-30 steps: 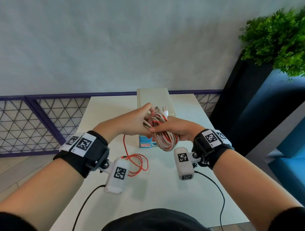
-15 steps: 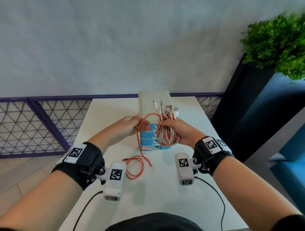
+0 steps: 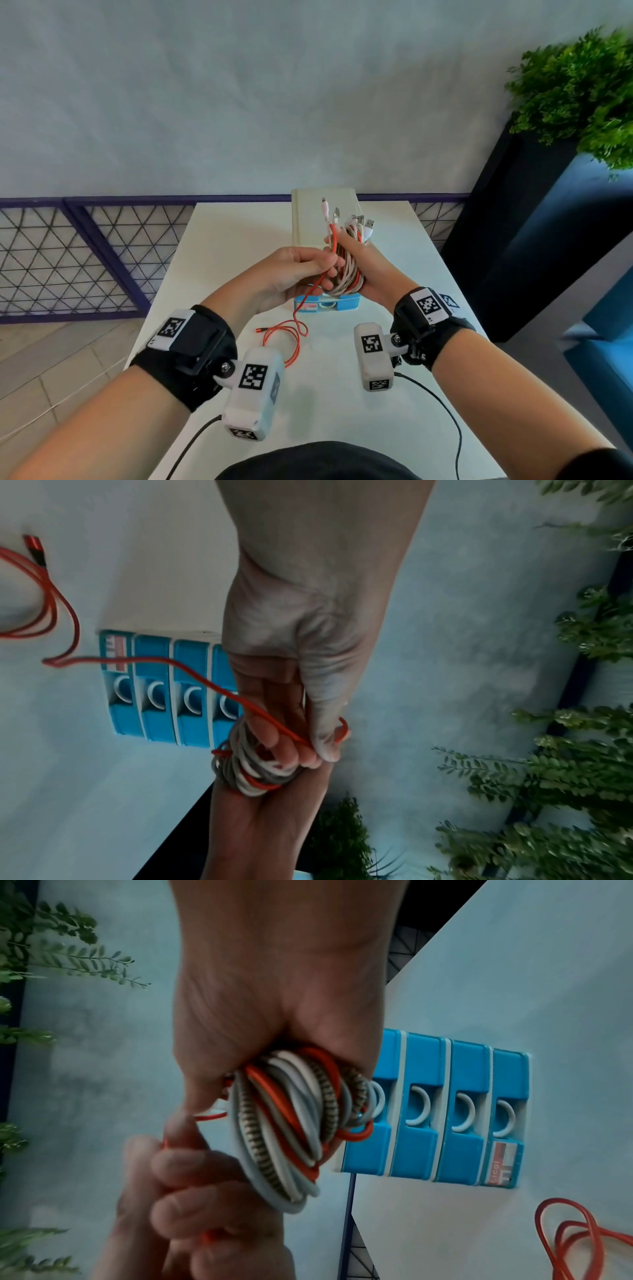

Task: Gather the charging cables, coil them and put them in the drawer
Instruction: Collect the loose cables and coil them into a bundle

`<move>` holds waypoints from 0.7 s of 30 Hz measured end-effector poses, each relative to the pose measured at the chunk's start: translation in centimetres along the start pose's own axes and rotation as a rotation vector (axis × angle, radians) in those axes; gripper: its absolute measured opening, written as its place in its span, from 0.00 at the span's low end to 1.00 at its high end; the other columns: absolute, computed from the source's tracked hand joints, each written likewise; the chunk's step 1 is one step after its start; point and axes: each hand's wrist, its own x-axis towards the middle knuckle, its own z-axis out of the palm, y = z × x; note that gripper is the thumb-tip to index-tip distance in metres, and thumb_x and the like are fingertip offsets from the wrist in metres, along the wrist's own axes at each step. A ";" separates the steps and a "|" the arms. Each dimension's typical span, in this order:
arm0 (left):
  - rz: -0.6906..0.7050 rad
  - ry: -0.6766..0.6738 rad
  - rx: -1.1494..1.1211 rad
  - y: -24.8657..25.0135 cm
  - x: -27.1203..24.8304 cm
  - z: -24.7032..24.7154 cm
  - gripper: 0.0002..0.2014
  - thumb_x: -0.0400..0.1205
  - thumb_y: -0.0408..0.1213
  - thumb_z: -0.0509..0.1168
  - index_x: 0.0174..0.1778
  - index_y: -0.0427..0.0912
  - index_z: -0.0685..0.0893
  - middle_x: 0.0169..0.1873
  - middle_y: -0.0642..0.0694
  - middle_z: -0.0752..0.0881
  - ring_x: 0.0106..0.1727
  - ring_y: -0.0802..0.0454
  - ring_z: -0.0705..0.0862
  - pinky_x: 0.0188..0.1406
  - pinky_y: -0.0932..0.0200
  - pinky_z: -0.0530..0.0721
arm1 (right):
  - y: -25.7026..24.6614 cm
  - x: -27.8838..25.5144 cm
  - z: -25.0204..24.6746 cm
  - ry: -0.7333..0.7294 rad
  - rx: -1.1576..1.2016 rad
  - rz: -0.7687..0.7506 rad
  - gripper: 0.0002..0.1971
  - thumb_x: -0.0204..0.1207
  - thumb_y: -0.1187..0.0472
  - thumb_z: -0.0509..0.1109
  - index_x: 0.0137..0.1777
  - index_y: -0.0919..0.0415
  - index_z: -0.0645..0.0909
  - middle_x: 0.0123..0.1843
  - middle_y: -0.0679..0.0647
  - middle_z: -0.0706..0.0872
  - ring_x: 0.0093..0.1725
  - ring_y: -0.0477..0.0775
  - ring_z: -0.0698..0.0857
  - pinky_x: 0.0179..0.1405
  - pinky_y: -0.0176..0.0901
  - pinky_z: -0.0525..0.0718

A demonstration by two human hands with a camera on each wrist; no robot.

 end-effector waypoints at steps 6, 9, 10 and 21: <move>-0.007 0.084 0.157 0.6 0.8 0.8 0.06 0.74 0.41 0.74 0.34 0.44 0.90 0.29 0.48 0.89 0.24 0.59 0.84 0.21 0.69 0.80 | 0.2 -0.3 0.0 -0.120 -0.014 0.013 0.24 0.70 0.36 0.68 0.38 0.59 0.83 0.28 0.59 0.80 0.26 0.54 0.85 0.31 0.42 0.86; -0.016 0.085 0.281 0.7 0.9 0.9 0.08 0.73 0.43 0.75 0.32 0.44 0.89 0.27 0.49 0.88 0.23 0.60 0.84 0.21 0.69 0.79 | 0.4 -0.1 -0.1 -0.124 -0.055 0.017 0.15 0.74 0.49 0.73 0.41 0.62 0.85 0.35 0.64 0.78 0.28 0.56 0.85 0.32 0.44 0.85; -0.031 0.078 0.316 0.7 0.9 1.0 0.08 0.73 0.44 0.75 0.32 0.44 0.88 0.26 0.50 0.88 0.23 0.61 0.83 0.22 0.69 0.78 | 0.5 0.1 -0.2 -0.104 -0.090 0.016 0.12 0.75 0.53 0.74 0.42 0.64 0.85 0.34 0.65 0.80 0.28 0.57 0.84 0.31 0.44 0.85; -0.341 -0.453 0.108 -2.6 -1.8 -1.2 0.16 0.88 0.47 0.50 0.40 0.46 0.77 0.24 0.53 0.65 0.23 0.58 0.62 0.27 0.65 0.66 | -2.1 1.3 -2.9 0.426 0.199 -0.170 0.07 0.80 0.66 0.68 0.39 0.61 0.78 0.32 0.54 0.82 0.32 0.51 0.86 0.39 0.45 0.87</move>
